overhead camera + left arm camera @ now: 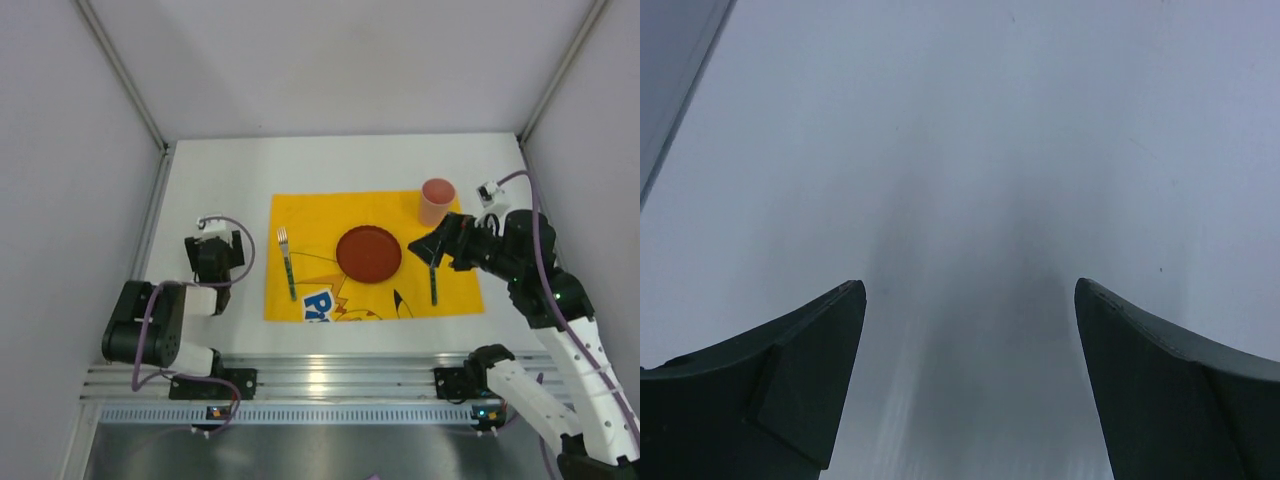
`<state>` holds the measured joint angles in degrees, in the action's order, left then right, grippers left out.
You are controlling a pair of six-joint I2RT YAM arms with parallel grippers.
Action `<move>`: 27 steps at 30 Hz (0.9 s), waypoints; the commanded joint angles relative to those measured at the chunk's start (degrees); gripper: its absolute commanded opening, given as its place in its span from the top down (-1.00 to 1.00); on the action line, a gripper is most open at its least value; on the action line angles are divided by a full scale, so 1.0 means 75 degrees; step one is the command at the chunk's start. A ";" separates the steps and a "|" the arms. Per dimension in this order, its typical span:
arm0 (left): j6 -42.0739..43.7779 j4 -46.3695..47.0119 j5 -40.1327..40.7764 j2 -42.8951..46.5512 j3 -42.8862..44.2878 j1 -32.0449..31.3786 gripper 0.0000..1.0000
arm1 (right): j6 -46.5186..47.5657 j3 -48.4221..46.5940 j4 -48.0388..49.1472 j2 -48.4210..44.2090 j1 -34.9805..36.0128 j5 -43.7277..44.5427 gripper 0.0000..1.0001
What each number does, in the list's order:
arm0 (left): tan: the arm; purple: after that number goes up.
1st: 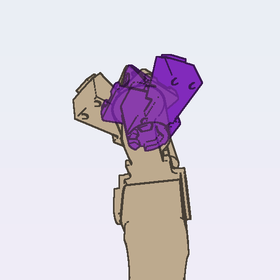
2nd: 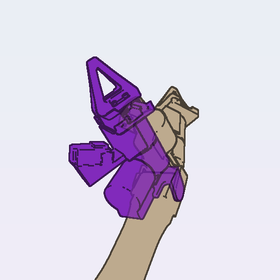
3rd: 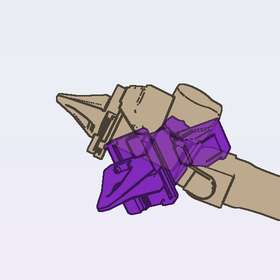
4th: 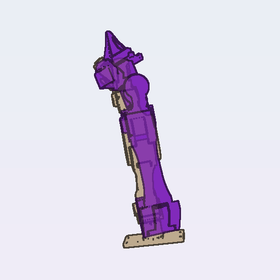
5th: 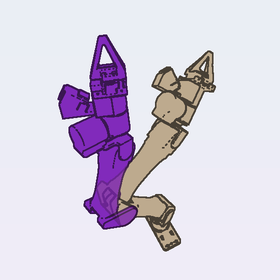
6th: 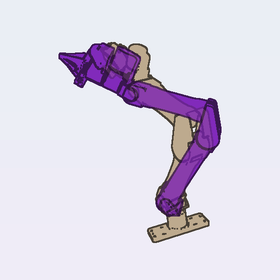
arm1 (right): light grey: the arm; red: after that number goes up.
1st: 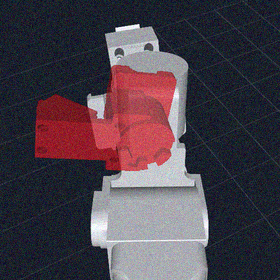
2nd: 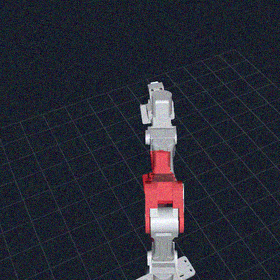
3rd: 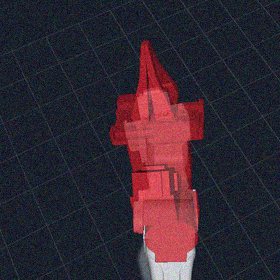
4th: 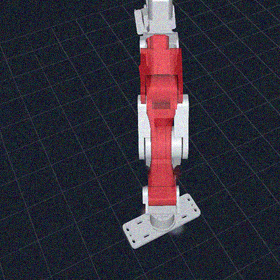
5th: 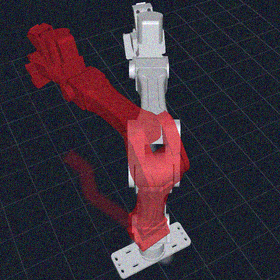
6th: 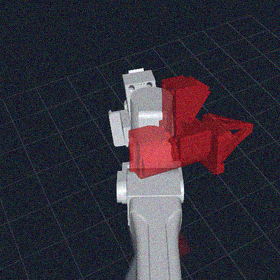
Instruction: Set the dinner table for one person
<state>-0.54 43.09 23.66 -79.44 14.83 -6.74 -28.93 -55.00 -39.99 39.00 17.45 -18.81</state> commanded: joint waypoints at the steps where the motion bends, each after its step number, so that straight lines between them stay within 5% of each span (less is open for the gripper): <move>1: -0.0690 0.1222 -0.0960 -0.0682 0.1000 0.0511 -0.79 | 0.0259 -0.0717 0.0398 0.0518 0.0005 -0.0152 -0.99; 5: -0.0491 0.3296 -0.1397 -0.1594 0.0203 0.0559 -0.81 | 0.0482 -0.1150 0.0433 0.1091 0.0005 -0.0001 -0.99; 8: -0.0585 0.2867 -0.1467 -0.1397 0.0308 0.0594 -0.96 | 0.0447 -0.1104 0.0562 0.1280 0.0017 0.0012 -0.99; 27: -0.0526 0.2774 -0.1479 -0.1361 0.0320 0.0583 -0.97 | 0.0225 0.0395 0.1839 0.1010 0.0064 0.2681 -0.99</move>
<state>-3.97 59.29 13.30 -90.28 17.34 -2.68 -27.66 -53.06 -33.10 48.07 17.52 -5.13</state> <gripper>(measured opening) 0.985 0.996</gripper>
